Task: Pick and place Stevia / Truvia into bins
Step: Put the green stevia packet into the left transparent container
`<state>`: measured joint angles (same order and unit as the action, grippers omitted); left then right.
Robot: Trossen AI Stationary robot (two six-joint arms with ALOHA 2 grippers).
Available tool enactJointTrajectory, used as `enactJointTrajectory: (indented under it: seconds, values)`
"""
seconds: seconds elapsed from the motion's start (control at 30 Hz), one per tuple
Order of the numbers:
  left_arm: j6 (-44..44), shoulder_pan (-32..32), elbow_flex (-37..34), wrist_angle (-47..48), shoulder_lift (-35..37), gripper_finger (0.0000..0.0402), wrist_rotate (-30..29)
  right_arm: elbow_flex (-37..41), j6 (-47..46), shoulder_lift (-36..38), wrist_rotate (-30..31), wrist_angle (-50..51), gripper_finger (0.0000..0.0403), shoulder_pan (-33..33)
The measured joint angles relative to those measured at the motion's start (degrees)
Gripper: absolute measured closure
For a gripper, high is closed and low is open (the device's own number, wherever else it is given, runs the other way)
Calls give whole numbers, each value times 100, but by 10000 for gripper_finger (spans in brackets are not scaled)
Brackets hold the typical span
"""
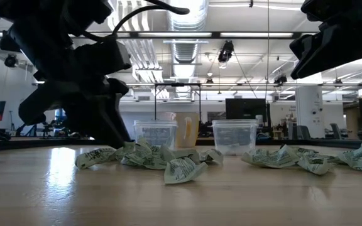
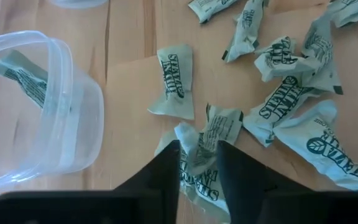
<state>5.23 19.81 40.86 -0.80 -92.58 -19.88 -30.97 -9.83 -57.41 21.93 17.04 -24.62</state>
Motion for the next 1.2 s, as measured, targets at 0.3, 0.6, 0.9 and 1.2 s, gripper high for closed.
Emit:
enactJointTrajectory:
  seconds: [0.3,0.6,0.9,1.2]
  values:
    - [-13,-7,-2,166,0,397,-4,1,39,0,1,-2,342,0]
    - [-267,-9,46,123,149,401,-183,1,48,0,3,-11,344,0]
    - [-698,6,201,90,575,401,-954,1,108,-4,9,-47,344,0]
    - [-1020,-479,197,-92,609,401,-1529,1,224,-4,12,-114,343,0]
